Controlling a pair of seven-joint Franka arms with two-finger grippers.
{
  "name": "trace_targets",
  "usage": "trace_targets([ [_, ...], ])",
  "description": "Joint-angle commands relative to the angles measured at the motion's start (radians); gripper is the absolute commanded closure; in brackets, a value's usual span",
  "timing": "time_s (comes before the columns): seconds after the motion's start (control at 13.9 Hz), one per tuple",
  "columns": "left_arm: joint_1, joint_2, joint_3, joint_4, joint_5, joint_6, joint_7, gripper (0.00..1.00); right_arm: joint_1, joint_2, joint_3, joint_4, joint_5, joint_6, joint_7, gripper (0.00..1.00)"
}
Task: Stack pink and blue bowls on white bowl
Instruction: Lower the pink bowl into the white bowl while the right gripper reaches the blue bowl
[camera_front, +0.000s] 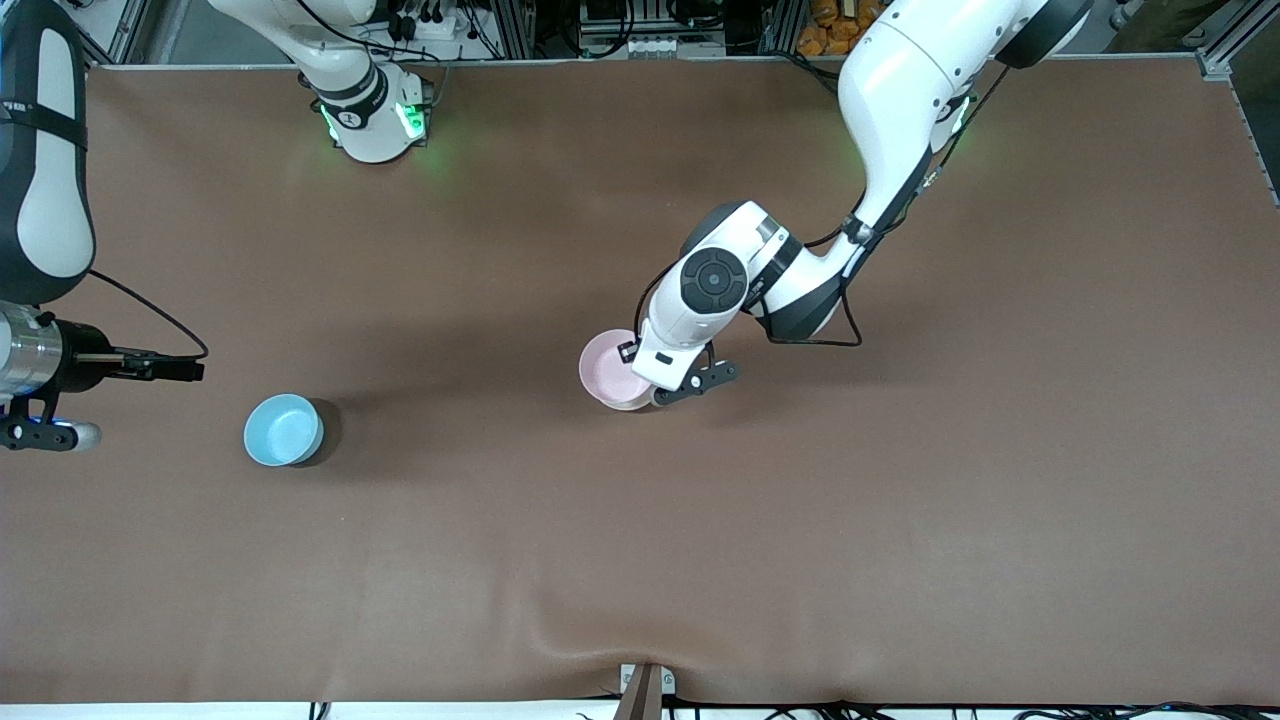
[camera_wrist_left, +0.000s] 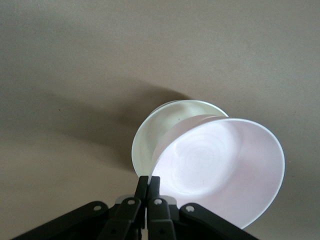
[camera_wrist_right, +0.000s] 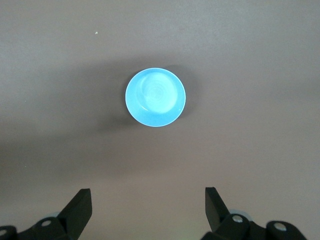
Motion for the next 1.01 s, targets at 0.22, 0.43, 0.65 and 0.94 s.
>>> trace_targets([
  [0.22, -0.012, 0.027, 0.009, 0.02, -0.002, 0.012, -0.015, 1.0, -0.018, 0.108, 0.008, 0.02, -0.007, 0.002, 0.012, 0.0],
  [0.43, -0.008, 0.027, 0.009, 0.016, -0.001, 0.012, -0.011, 0.43, -0.048, 0.182, 0.008, 0.02, 0.004, 0.098, 0.017, 0.0],
  [0.65, 0.0, 0.007, 0.01, 0.019, 0.001, 0.0, -0.017, 0.0, -0.052, 0.231, 0.008, 0.02, 0.003, 0.117, 0.014, 0.0],
  [0.94, 0.102, -0.183, 0.036, 0.022, 0.062, -0.236, 0.079, 0.0, -0.085, 0.277, 0.012, 0.021, 0.0, 0.126, 0.001, 0.0],
])
